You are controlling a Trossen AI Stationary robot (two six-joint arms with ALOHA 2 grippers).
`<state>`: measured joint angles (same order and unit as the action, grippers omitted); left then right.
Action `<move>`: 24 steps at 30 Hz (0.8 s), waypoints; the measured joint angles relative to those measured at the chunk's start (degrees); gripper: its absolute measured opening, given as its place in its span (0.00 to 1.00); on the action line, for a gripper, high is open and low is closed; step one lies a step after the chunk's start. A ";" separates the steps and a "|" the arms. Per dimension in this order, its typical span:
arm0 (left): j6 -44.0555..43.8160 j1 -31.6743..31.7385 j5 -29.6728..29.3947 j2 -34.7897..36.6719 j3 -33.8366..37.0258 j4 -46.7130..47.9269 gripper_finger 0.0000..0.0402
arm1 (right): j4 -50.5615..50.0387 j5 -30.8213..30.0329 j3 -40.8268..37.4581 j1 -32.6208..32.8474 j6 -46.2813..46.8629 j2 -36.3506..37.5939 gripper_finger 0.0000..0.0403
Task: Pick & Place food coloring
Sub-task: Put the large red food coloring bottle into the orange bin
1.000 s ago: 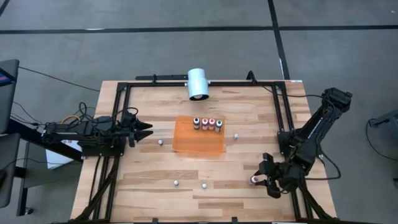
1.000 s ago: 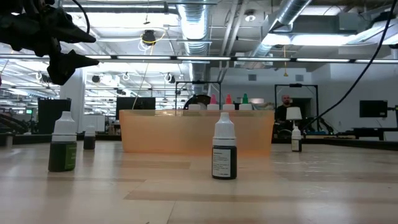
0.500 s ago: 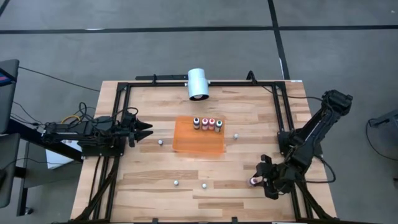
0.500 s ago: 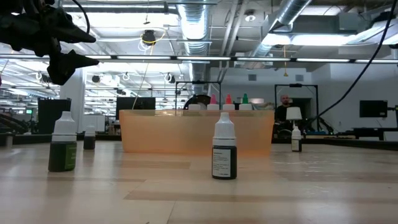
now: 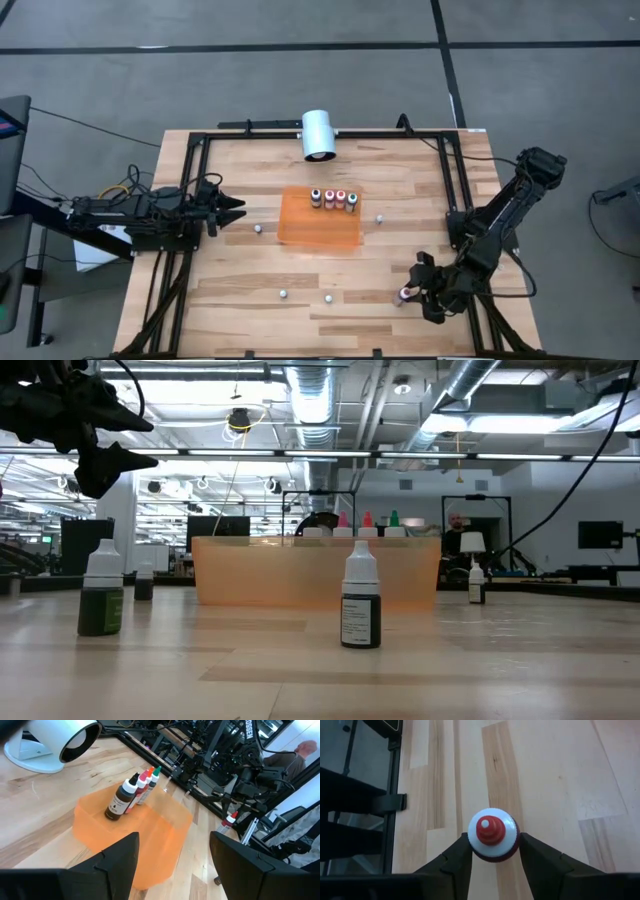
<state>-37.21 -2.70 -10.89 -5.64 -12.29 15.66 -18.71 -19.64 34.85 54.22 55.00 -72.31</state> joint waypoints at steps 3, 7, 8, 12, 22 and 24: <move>-0.02 0.00 0.01 0.00 0.00 0.04 0.58 | 0.01 -0.04 0.00 0.00 0.00 0.00 0.35; -0.06 0.00 0.01 0.01 0.00 0.04 0.58 | 0.05 -0.45 -0.01 0.00 0.02 0.00 0.34; -0.07 0.00 0.01 0.01 0.00 0.06 0.58 | 0.05 -0.79 -0.04 0.01 0.07 0.00 0.34; -0.11 0.00 0.00 0.00 0.00 0.07 0.58 | -0.06 -1.64 -0.09 -0.38 0.46 0.00 0.34; -0.11 0.00 0.01 -0.01 0.00 0.07 0.58 | 0.76 -2.78 -0.22 -3.26 -1.55 -0.09 0.33; -0.11 0.00 0.01 0.00 0.00 0.07 0.58 | 1.31 -2.75 -0.22 -4.17 -2.53 -0.09 0.33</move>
<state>-37.32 -2.70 -10.88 -5.64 -12.29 15.73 -17.40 -22.39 34.63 50.05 52.47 -72.40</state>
